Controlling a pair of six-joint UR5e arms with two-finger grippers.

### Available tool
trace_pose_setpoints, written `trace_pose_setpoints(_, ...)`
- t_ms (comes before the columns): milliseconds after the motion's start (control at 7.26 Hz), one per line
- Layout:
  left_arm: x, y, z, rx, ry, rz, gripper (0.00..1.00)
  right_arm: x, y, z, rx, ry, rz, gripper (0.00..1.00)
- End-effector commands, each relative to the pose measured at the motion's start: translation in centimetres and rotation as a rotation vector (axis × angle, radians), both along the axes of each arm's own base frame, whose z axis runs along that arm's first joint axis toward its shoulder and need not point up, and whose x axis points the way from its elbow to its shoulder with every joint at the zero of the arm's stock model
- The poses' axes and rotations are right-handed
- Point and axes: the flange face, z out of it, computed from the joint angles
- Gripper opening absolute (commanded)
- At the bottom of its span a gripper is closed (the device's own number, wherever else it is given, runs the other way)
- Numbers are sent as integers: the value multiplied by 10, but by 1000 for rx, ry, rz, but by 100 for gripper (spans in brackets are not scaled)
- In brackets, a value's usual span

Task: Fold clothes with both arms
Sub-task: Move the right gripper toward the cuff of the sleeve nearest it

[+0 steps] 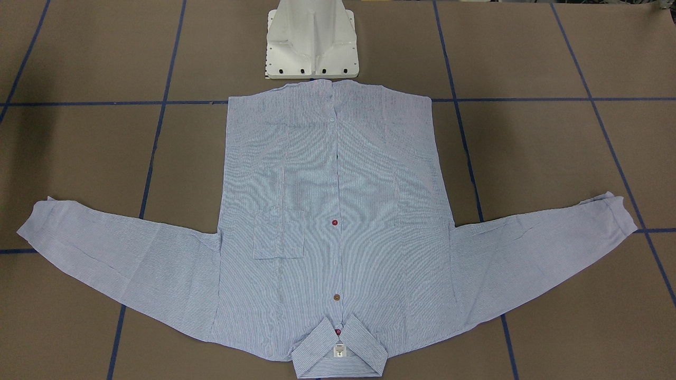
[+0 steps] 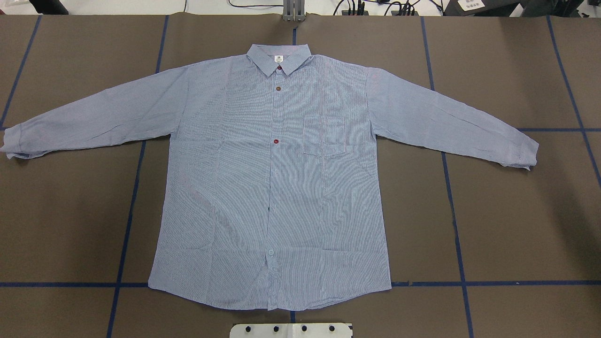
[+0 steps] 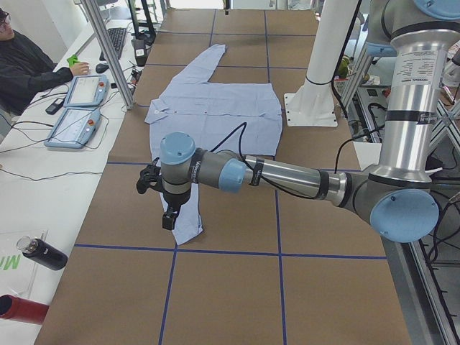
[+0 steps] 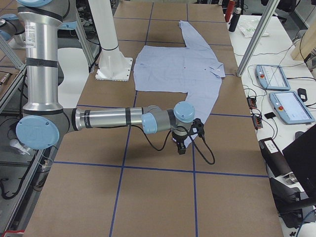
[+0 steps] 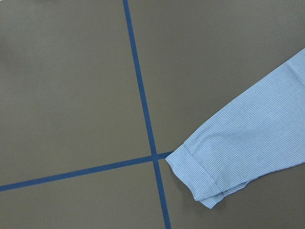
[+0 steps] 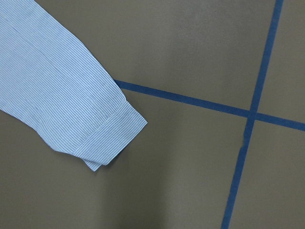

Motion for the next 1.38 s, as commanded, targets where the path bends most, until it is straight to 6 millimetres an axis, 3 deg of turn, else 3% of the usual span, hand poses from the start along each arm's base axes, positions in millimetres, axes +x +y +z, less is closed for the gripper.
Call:
trace_pose_setpoints(0,3,11,27,74,36,9,99,-26,-5,35,66,-30,-17,100)
trace_pose_setpoints(138,4,17,26,71,49,-17,99,-59,-7,29,46,-54,3,100)
trace_pose_setpoints(413,9,-2,1,-75,148,-172,99,-108,-29,31,-7,-70,39,100)
trace_pose_setpoints(689,13,0,-6,-85,205,-150,99,-129,-37,28,-35,-23,88,100)
trace_pose_setpoints(964,13,0,-10,-69,204,-145,99,-162,-32,19,-136,-30,133,100)
trace_pose_setpoints(1240,14,4,-20,-49,205,-142,99,-169,-23,23,-151,-24,126,100)
